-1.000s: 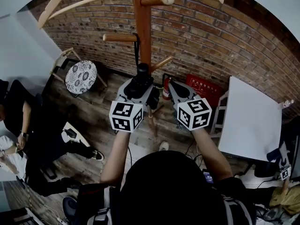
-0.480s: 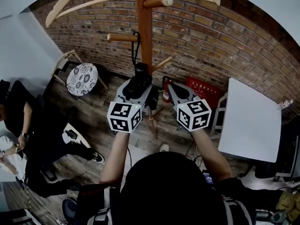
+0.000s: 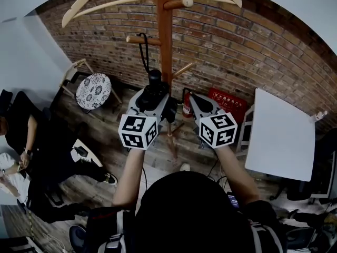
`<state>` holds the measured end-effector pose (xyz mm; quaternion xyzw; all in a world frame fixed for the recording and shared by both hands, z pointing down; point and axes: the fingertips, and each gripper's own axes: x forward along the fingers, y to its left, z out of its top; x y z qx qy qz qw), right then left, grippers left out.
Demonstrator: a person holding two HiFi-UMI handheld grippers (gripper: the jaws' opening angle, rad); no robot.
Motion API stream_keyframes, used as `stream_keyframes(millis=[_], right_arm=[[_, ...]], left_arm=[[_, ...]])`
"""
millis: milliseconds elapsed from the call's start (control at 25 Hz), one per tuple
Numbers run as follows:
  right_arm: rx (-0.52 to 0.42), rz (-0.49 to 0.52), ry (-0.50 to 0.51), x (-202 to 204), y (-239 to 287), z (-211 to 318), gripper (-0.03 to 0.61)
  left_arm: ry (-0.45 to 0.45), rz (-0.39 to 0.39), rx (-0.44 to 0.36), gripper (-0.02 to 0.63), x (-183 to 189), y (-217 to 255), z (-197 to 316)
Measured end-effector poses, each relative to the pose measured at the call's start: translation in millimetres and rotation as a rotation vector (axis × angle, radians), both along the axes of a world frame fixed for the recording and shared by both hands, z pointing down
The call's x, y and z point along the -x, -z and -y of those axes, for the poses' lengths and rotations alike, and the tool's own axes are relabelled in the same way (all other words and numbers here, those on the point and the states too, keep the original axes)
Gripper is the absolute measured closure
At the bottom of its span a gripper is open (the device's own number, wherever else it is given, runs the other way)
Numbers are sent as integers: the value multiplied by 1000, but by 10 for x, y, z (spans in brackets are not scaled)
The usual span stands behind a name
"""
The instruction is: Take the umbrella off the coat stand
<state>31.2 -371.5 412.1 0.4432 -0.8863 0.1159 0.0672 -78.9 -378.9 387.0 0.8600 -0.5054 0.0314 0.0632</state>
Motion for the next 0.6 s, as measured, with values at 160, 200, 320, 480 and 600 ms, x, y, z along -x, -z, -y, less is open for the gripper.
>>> stream_keyframes(millis=[160, 200, 320, 480, 600], right_arm=[[-4, -1, 2, 18, 37, -71, 549], [-6, -2, 3, 24, 48, -90, 549], [-10, -3, 5, 44, 73, -152, 549], [-13, -4, 7, 87, 74, -262, 549], [-15, -7, 7, 100, 66, -347, 549]], left_arm=[[11, -4, -10, 351, 55, 75, -78], [14, -6, -13, 351, 69, 93, -100], [24, -13, -20, 351, 121, 141, -172], [42, -28, -25, 351, 209, 177, -280], [44, -48, -35, 351, 241, 227, -364]])
